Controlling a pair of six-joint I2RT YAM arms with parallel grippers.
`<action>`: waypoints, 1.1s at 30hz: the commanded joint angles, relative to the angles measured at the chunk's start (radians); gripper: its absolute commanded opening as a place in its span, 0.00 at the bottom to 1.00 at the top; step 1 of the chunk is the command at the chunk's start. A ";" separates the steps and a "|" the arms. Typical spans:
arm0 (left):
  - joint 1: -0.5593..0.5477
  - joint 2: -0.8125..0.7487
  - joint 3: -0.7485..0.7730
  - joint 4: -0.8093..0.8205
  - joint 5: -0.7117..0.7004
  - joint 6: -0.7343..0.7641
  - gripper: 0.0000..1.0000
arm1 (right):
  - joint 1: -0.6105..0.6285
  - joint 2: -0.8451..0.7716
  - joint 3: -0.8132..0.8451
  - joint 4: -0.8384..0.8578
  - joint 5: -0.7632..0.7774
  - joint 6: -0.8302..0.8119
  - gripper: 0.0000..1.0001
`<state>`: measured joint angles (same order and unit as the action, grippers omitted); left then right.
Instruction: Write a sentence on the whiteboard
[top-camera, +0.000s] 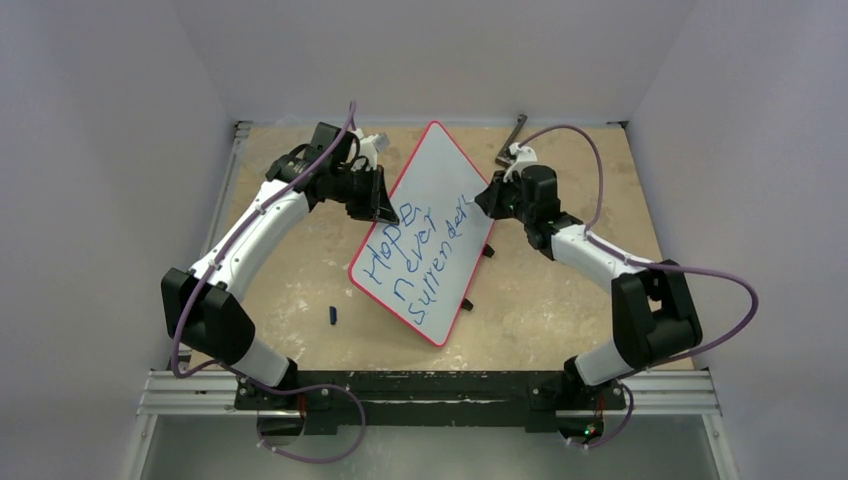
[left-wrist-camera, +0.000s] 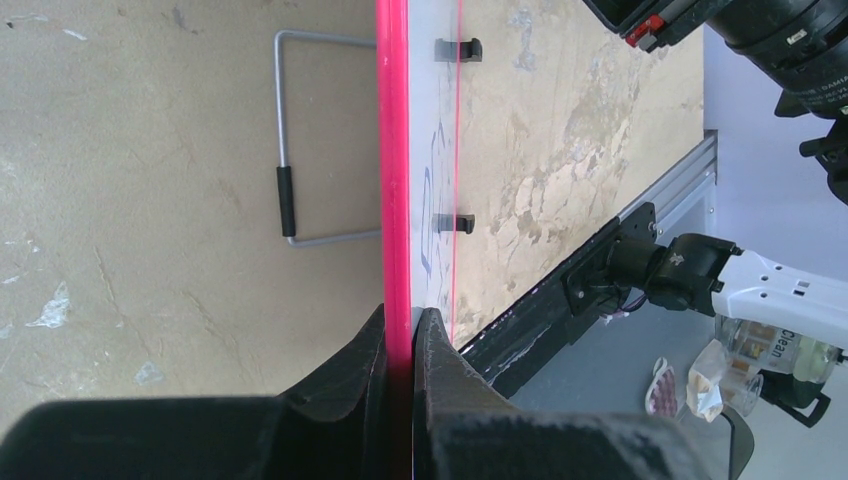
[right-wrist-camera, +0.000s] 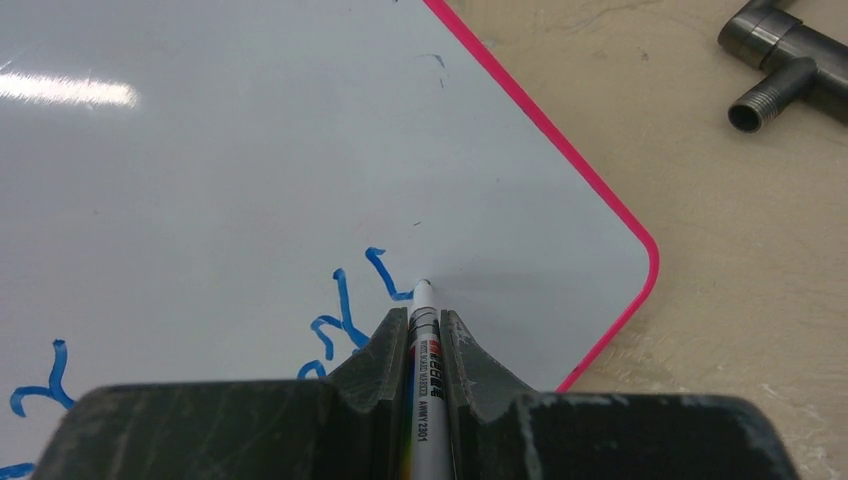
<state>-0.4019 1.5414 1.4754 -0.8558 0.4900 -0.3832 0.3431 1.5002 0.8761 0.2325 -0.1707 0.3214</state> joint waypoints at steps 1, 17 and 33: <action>-0.031 -0.002 -0.018 -0.038 -0.168 0.139 0.00 | -0.010 0.031 0.066 -0.018 0.014 0.004 0.00; -0.032 -0.006 -0.019 -0.039 -0.172 0.141 0.00 | -0.022 0.038 0.025 -0.015 -0.012 0.004 0.00; -0.034 -0.008 -0.021 -0.038 -0.172 0.139 0.00 | -0.021 -0.056 -0.073 -0.001 -0.056 0.042 0.00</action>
<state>-0.4088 1.5356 1.4754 -0.8562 0.4828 -0.3851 0.3138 1.4849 0.8177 0.2241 -0.1783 0.3393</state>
